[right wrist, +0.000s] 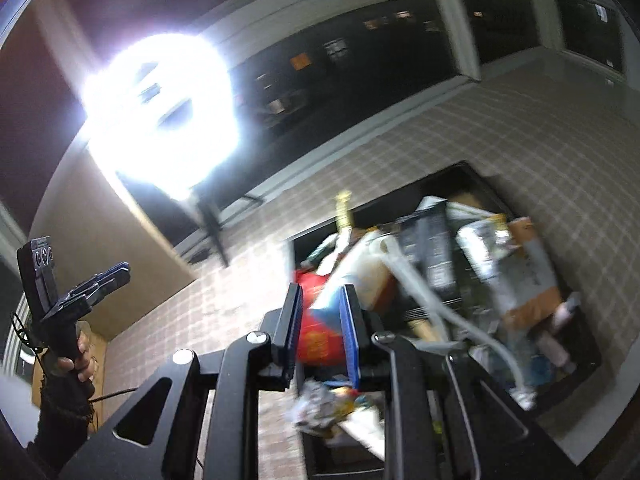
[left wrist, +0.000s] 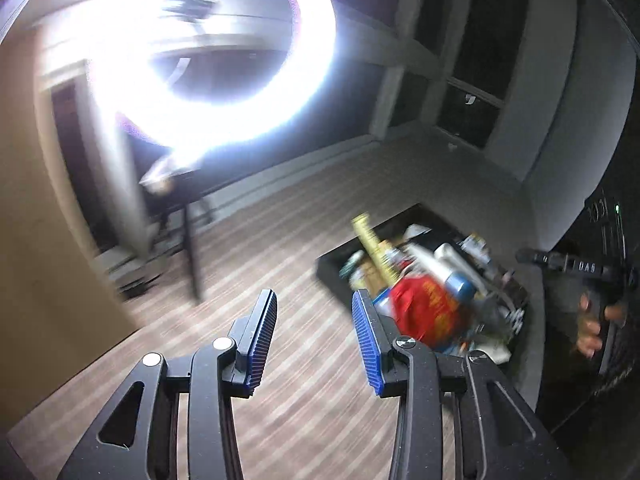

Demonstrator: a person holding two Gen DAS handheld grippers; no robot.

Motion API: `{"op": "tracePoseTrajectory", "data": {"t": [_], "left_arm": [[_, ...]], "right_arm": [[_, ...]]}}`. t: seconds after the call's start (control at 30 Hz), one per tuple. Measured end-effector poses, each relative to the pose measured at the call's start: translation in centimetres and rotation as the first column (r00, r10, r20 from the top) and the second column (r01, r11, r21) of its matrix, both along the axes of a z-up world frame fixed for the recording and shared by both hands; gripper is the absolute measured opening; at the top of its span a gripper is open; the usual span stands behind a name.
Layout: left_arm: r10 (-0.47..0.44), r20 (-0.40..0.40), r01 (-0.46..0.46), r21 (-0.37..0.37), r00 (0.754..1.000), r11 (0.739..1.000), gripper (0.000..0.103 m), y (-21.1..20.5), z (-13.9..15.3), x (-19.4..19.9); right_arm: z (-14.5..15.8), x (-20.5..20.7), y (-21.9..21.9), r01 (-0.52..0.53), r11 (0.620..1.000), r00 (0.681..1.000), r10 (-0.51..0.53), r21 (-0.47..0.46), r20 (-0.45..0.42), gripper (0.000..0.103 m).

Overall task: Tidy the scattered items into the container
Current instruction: 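Grasp the grey sachet from the carpet with the right gripper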

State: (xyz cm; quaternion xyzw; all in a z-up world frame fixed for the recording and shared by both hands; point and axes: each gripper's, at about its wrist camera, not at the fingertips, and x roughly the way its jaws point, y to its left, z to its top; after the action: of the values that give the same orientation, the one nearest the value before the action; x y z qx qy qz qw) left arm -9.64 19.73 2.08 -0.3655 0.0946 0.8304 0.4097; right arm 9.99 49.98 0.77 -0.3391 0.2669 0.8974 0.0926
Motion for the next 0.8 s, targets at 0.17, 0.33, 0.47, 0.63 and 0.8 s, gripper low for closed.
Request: {"op": "tracePoseTrajectory", "data": {"t": [0.17,0.33,0.47,0.63,0.8], "left_arm": [[0.164,-0.003,-0.164,-0.051,0.986,0.985,0.039,-9.9,0.7,1.9],[0.333,0.041,-0.324,-0.145,0.942,0.935,0.043,-18.3,-1.5,3.9],[0.412,0.105,-0.388,-0.19,0.905,0.902,0.048,-23.2,-5.5,5.8],[0.463,0.229,-0.421,-0.209,0.856,0.882,0.048,-26.5,-11.3,7.5],[0.469,0.294,-0.41,-0.242,0.833,0.88,0.045,-27.2,-15.2,8.2]], "right_arm": [[0.2,-2.4,-5.5,-0.15,0.987,0.989,0.149,0.052,0.02,0.021],[-0.6,-5.2,-11.5,-0.301,0.952,0.953,0.298,0.057,0.047,0.029],[-2.2,-7.5,-17.7,-0.447,0.894,0.893,0.443,0.032,0.081,0.029],[-7.0,-9.6,-27.5,-0.629,0.774,0.762,0.631,-0.065,0.141,0.029],[-12.3,-10.5,-36.2,-0.721,0.67,0.635,0.741,-0.176,0.217,0.029]]}}
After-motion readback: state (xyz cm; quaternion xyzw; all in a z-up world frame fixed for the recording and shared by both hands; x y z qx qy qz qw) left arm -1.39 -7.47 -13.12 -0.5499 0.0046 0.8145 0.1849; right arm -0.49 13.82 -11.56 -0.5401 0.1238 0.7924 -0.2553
